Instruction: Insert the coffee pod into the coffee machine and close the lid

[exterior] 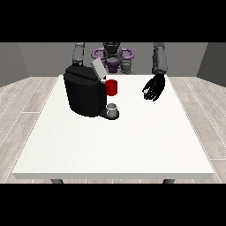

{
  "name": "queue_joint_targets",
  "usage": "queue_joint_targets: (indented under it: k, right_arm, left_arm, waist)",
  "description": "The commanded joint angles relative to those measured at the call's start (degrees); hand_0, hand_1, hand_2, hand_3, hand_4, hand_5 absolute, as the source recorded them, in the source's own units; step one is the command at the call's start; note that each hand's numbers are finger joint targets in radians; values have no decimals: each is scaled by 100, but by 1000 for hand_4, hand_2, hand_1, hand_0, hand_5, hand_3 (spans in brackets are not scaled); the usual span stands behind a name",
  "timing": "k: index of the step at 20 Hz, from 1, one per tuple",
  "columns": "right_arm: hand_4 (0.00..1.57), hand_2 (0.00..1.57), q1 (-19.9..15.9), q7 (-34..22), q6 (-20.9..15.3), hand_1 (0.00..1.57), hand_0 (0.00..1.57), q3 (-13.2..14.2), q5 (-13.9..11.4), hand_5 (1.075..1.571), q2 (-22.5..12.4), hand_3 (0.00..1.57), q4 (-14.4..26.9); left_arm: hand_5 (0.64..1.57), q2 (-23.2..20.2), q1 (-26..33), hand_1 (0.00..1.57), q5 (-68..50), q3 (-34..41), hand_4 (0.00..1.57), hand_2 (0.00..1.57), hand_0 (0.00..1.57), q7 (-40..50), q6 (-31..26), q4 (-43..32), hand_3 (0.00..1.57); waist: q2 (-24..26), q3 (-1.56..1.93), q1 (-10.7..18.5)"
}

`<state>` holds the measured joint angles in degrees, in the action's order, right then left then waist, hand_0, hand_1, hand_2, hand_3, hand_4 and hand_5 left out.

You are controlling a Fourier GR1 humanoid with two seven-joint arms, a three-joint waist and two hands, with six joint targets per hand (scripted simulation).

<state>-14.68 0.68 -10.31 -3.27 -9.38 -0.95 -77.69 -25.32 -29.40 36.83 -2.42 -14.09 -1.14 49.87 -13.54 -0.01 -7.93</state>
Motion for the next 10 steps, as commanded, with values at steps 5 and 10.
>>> queue_joint_targets:
  k: [5, 10]
  right_arm:
    - [0, 0, -124, 185, 126, 0, 0, 152, 128, 1571, -33, 0, 283]
    - [0, 0, 94, 110, 168, 0, 0, 237, 202, 1571, -57, 0, 320]
  left_arm:
    - [1571, 3, -49, 872, 994, -574, 339, 1024, 872, 94, 218, -497, 880]
    - [1571, -62, -135, 789, 1202, -488, 392, 960, 789, -98, 97, -980, 845]
  waist:
    - [-36, 2, -89]
    - [237, 0, -65]
